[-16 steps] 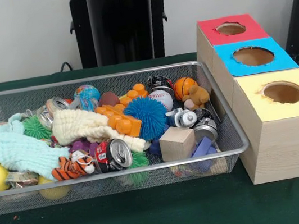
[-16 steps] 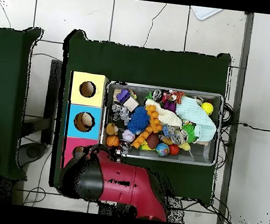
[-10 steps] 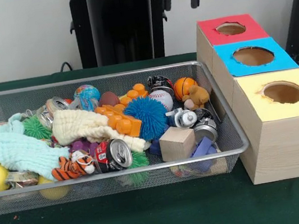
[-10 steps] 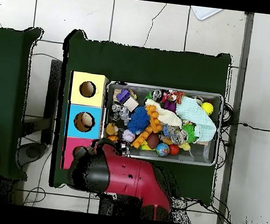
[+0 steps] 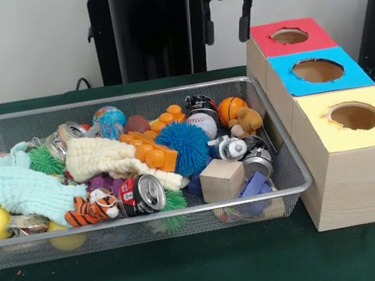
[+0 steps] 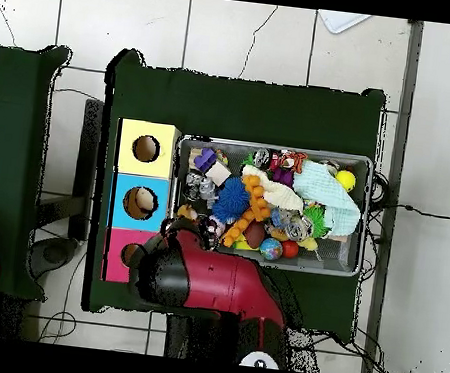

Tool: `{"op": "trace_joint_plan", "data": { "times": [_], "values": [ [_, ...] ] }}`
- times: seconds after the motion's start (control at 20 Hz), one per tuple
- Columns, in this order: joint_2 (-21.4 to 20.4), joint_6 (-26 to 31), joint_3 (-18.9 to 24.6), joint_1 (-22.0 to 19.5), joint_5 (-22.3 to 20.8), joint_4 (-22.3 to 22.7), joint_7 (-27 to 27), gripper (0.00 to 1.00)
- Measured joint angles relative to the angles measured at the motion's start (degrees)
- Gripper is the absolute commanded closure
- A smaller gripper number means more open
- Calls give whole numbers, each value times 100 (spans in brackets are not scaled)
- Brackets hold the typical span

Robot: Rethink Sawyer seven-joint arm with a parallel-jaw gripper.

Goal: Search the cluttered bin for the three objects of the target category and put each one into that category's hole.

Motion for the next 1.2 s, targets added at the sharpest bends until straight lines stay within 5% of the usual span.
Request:
{"op": "trace_joint_plan", "data": {
  "times": [1.2],
  "values": [
    [1636, -1693, -343, -4, 7, 3, 0, 0]
  ]
}}
